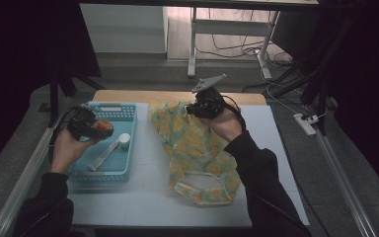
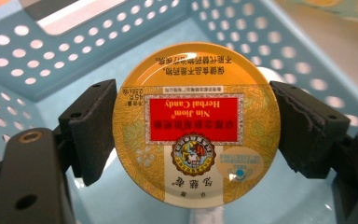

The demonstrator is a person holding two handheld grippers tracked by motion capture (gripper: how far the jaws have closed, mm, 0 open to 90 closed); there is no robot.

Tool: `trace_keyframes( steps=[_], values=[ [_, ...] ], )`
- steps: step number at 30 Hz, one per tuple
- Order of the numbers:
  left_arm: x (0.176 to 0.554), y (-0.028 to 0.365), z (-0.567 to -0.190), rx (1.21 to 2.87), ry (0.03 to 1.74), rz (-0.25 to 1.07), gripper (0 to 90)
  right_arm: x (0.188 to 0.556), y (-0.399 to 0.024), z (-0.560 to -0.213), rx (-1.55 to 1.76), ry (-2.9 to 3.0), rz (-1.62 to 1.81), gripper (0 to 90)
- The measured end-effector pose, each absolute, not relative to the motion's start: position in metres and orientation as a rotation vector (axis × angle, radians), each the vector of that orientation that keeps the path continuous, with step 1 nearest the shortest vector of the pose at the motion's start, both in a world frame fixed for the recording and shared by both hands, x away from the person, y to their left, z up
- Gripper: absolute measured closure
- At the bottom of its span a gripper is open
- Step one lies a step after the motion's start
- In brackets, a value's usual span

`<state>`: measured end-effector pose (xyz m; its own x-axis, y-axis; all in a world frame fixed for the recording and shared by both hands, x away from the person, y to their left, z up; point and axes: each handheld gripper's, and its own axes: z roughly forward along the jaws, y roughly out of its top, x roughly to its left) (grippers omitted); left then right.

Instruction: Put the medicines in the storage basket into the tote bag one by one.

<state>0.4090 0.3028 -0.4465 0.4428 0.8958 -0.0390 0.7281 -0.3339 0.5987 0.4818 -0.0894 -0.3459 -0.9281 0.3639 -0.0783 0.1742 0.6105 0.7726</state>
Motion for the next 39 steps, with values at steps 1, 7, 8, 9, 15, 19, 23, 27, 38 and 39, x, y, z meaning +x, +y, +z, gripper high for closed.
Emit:
trace_keyframes(
  steps=[1, 7, 8, 9, 15, 19, 23, 27, 38, 39],
  values=[
    [0.406, 0.302, -0.444, 2.150, 1.344, 0.403, 21.0, 0.482, -0.089, -0.346, 0.443, 2.609, 1.216, 88.7],
    [0.386, 0.291, -0.431, 2.147, 1.266, 0.409, 21.0, 0.483, -0.089, -0.347, 0.449, 2.608, 1.218, 88.7],
    [0.383, 0.289, -0.429, 2.146, 1.252, 0.406, 21.0, 0.483, -0.088, -0.347, 0.450, 2.609, 1.218, 88.7],
    [0.380, 0.287, -0.427, 2.142, 1.243, 0.406, 21.0, 0.483, -0.088, -0.348, 0.450, 2.610, 1.214, 88.7],
    [0.365, 0.272, -0.421, 2.165, 1.165, 0.380, 21.0, 0.484, -0.087, -0.349, 0.454, 2.613, 1.214, 88.7],
    [0.359, 0.263, -0.423, 2.176, 1.133, 0.357, 21.0, 0.484, -0.086, -0.350, 0.453, 2.614, 1.213, 88.7],
    [0.354, 0.254, -0.423, 2.179, 1.095, 0.342, 21.0, 0.485, -0.086, -0.350, 0.460, 2.615, 1.212, 88.7],
    [0.349, 0.242, -0.419, 2.176, 1.045, 0.320, 21.0, 0.486, -0.085, -0.352, 0.460, 2.616, 1.212, 88.7],
    [0.345, 0.185, -0.417, 2.236, 0.875, 0.256, 20.9, 0.488, -0.084, -0.355, 0.470, 2.620, 1.199, 88.7],
    [0.345, 0.181, -0.417, 2.240, 0.863, 0.249, 20.9, 0.488, -0.084, -0.355, 0.472, 2.621, 1.198, 88.7]
  ],
)
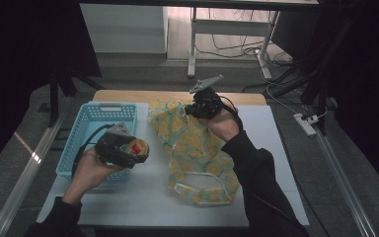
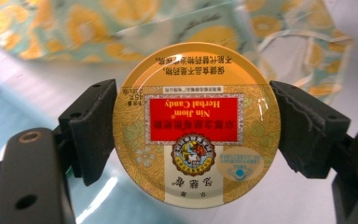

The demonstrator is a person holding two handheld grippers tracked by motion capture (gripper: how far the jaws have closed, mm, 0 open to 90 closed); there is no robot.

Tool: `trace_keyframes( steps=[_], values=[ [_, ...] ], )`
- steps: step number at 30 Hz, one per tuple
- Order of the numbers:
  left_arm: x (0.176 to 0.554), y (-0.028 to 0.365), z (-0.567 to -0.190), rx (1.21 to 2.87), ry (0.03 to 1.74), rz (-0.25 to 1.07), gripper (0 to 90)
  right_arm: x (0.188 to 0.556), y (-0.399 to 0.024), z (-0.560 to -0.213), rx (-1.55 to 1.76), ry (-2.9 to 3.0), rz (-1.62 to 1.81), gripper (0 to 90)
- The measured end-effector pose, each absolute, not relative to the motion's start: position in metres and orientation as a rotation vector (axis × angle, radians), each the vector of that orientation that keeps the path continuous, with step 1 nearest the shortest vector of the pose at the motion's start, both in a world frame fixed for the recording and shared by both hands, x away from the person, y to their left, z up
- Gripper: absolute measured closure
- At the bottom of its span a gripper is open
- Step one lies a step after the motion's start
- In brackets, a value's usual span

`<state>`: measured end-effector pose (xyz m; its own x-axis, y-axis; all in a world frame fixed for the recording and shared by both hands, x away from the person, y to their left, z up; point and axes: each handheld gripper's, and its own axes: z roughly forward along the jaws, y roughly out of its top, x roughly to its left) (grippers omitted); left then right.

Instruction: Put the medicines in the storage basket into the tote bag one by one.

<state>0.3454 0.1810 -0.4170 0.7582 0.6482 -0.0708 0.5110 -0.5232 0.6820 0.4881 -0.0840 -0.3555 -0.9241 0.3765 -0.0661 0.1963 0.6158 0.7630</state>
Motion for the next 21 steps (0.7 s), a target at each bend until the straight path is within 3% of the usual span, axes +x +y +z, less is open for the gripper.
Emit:
trace_keyframes(
  steps=[21],
  values=[
    [0.363, 0.090, -0.416, 2.277, 0.654, 0.172, 20.9, 0.493, -0.086, -0.358, 0.500, 2.618, 1.206, 88.7]
  ],
)
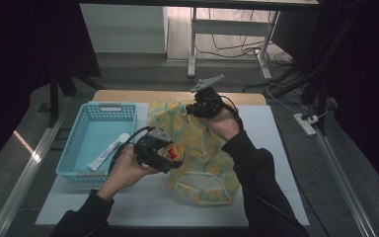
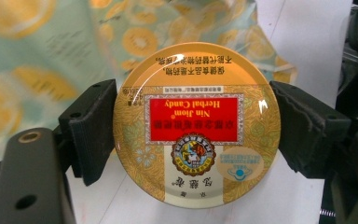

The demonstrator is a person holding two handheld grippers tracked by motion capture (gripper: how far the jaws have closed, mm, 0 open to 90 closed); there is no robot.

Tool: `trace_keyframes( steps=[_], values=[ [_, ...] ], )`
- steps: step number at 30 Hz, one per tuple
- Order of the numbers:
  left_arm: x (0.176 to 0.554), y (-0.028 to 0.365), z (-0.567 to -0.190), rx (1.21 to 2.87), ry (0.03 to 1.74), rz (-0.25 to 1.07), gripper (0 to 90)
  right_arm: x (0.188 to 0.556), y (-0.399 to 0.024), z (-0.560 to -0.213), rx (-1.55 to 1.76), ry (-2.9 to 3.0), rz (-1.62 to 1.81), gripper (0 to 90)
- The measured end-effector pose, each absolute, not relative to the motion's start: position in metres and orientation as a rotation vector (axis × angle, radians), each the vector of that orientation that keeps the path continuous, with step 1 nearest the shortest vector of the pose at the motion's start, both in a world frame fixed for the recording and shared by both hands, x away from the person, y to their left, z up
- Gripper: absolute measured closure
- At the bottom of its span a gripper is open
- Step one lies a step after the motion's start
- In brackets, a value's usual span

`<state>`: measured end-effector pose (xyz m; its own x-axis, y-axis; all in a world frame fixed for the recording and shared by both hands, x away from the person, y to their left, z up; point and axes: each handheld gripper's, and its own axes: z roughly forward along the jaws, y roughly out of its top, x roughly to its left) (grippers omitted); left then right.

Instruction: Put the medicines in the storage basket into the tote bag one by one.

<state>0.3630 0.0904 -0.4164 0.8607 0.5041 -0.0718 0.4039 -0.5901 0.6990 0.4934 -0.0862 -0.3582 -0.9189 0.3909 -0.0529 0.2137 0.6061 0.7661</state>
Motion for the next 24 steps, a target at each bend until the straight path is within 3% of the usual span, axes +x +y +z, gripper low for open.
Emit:
trace_keyframes(
  steps=[11, 24],
  values=[
    [0.380, 0.057, -0.430, 2.293, 0.615, 0.152, 21.0, 0.497, -0.088, -0.360, 0.527, 2.616, 1.211, 88.8],
    [0.411, 0.051, -0.459, 2.301, 0.682, 0.212, 20.9, 0.500, -0.088, -0.365, 0.546, 2.626, 1.202, 88.7]
  ],
)
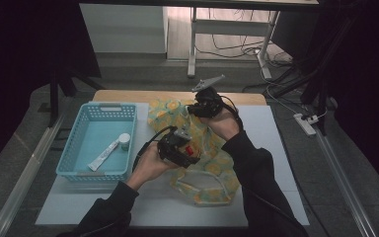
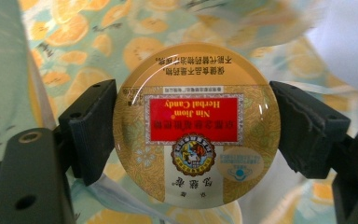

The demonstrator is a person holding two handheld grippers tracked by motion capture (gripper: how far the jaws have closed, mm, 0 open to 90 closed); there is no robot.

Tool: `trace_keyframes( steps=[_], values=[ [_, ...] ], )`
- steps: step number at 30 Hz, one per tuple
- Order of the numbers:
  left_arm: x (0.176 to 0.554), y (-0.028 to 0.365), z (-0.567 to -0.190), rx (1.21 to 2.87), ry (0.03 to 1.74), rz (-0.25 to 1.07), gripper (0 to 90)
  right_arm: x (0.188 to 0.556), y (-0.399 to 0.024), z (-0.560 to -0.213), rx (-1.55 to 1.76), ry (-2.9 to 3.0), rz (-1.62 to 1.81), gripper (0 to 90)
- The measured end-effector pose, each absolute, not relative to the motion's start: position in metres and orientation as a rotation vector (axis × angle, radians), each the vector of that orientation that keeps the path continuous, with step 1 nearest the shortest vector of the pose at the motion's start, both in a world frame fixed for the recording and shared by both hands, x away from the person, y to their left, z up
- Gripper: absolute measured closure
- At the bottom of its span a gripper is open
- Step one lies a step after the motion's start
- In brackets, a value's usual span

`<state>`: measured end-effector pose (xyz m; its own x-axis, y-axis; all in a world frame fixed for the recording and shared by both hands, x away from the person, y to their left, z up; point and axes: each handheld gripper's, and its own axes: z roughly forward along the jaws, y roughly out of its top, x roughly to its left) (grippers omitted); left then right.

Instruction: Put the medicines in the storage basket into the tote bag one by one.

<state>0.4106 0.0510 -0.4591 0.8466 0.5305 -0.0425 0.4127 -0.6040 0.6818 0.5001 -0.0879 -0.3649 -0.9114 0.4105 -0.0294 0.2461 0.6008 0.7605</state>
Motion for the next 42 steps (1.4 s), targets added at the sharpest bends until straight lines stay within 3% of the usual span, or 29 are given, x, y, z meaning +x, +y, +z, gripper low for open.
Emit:
trace_keyframes(
  steps=[14, 42],
  values=[
    [0.443, 0.063, -0.480, 2.309, 0.781, 0.271, 20.9, 0.512, -0.096, -0.377, 0.615, 2.624, 1.196, 88.8],
    [0.494, 0.048, -0.509, 2.359, 0.876, 0.347, 20.8, 0.532, -0.110, -0.403, 0.733, 2.599, 1.188, 88.8]
  ],
)
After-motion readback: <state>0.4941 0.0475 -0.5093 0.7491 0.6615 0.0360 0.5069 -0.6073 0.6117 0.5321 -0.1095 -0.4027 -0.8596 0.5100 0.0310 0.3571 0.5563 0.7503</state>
